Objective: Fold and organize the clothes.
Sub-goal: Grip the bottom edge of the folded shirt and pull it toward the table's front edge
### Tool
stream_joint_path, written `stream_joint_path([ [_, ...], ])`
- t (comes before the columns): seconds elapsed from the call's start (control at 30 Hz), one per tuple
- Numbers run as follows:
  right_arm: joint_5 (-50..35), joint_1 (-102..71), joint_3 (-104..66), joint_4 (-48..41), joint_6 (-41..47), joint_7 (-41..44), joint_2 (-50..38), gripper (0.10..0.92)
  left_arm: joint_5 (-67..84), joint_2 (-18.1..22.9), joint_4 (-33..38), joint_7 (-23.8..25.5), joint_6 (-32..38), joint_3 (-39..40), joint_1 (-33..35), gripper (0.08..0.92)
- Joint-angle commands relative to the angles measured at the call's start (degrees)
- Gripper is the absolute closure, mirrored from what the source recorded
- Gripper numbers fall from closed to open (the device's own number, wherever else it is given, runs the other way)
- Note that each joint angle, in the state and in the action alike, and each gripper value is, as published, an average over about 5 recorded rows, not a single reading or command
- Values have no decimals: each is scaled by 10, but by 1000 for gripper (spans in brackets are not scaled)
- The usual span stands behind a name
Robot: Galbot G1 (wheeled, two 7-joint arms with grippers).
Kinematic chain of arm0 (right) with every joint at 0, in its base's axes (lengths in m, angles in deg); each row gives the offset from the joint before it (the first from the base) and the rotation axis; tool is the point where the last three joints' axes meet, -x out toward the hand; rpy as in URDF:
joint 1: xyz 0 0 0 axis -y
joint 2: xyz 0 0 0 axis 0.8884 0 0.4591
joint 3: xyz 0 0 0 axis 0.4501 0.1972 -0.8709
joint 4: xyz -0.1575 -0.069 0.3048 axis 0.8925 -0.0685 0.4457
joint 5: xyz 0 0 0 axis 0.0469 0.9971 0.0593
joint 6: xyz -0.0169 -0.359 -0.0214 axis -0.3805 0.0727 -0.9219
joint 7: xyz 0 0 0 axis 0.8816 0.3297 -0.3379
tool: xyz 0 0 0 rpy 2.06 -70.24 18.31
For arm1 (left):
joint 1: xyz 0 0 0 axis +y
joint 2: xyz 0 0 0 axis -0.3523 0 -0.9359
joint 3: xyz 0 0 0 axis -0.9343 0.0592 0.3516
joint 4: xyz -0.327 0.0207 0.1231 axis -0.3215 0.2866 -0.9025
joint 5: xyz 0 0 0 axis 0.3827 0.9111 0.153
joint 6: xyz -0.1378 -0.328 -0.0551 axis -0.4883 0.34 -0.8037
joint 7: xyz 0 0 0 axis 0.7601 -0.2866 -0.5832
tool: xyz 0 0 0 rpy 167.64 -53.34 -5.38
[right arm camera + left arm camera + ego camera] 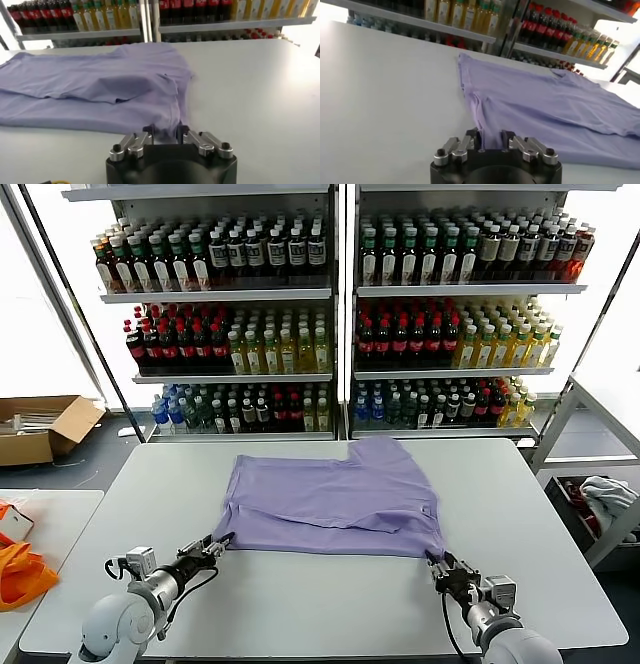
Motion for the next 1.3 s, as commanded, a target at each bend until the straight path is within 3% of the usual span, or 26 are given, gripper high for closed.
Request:
stream_joint_path([
  [0.03,-10,-6,4,8,3,-7,0,863,0,7,19,-24,3,-9,23,754],
  [0.23,-17,-37,6,40,3,-6,-16,918,-4,2,86,-44,-3,-30,91,891],
  [0.8,1,-262,-43,204,-4,-10,-40,918,-122,57,275,-54,-4,-164,337,903],
  [0.97,11,-276,-37,215,-6,-19,-38,918,-142,64,300,-62,-5,-171,354,902],
  [1.07,6,-259,-31,207,-13,-22,-34,884,-148,65,302,-72,-5,-164,343,875],
  [1.3,-60,-224,-86,223,-36,-22,-36,692,-122,43,314,-76,-5,-199,326,683],
])
